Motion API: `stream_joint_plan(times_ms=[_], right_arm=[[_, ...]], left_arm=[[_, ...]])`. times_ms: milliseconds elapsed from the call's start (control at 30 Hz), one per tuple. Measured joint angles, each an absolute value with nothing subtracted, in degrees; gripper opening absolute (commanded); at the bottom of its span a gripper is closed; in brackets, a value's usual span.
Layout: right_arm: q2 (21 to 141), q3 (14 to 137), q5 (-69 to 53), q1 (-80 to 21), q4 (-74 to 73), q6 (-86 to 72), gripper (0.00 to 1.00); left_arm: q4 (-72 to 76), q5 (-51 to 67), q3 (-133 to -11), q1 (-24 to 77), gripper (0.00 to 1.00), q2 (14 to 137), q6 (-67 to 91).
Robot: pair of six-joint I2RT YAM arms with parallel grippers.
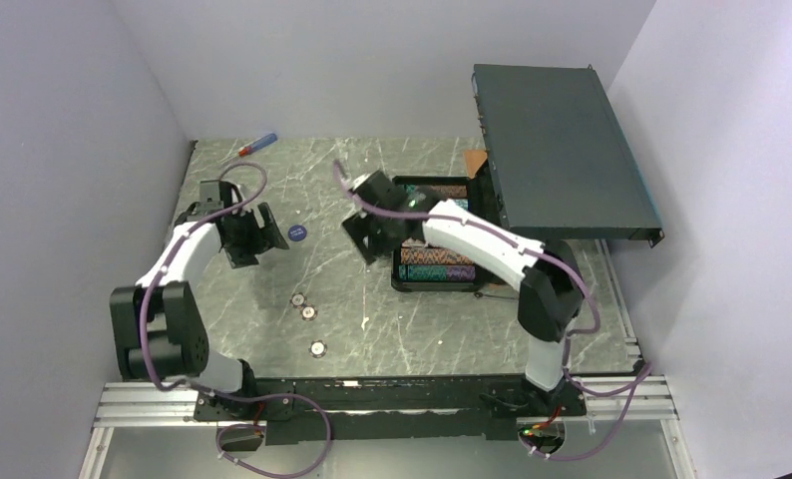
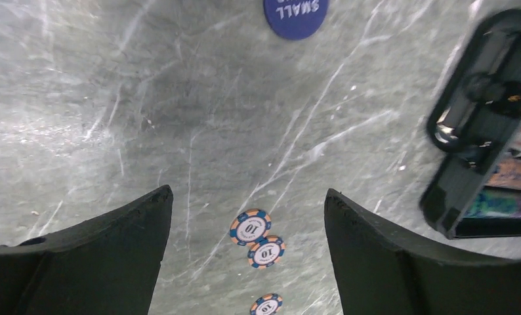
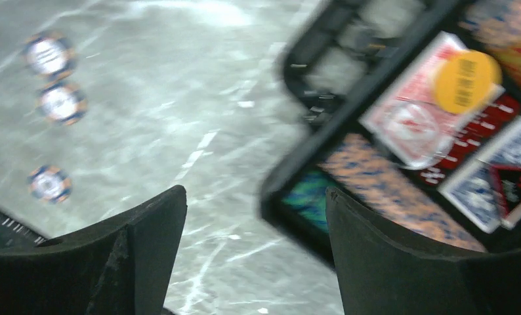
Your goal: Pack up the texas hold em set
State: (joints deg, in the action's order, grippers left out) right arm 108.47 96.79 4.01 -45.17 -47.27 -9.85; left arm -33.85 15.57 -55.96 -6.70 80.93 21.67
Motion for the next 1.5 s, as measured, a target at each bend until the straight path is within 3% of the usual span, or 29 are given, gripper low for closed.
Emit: stream_joint_plan(times_ms=[167, 367, 733, 900, 1500], right_arm=[[100.7, 85.1, 1.1, -54.8, -35.7, -10.4, 0.79], [87.6, 69.2, -2.2, -53.3, -24.7, -11.8, 0.81], [66.8, 59.0, 3.6, -53.0, -16.6, -7.8, 0.86], [59.5, 55.0, 5.8, -53.0, -16.1, -6.8, 0.89], [58.2, 53.0, 8.7, -53.0, -14.8, -5.7, 0.92]], left_arm=[[-35.8, 13.3, -58.2, -3.8, 0.85, 88.2, 20.7], [-40.2, 9.5, -65.0, -1.3, 0.86, 94.9, 20.8], [-49.5, -2.2, -94.1, 7.9, 0.79, 116.6, 20.7], [-51.8, -4.8, -98.1, 9.0, 0.74, 122.0, 20.7], [-54.3, -7.6, -99.5, 10.2, 0.60, 125.7, 20.4]])
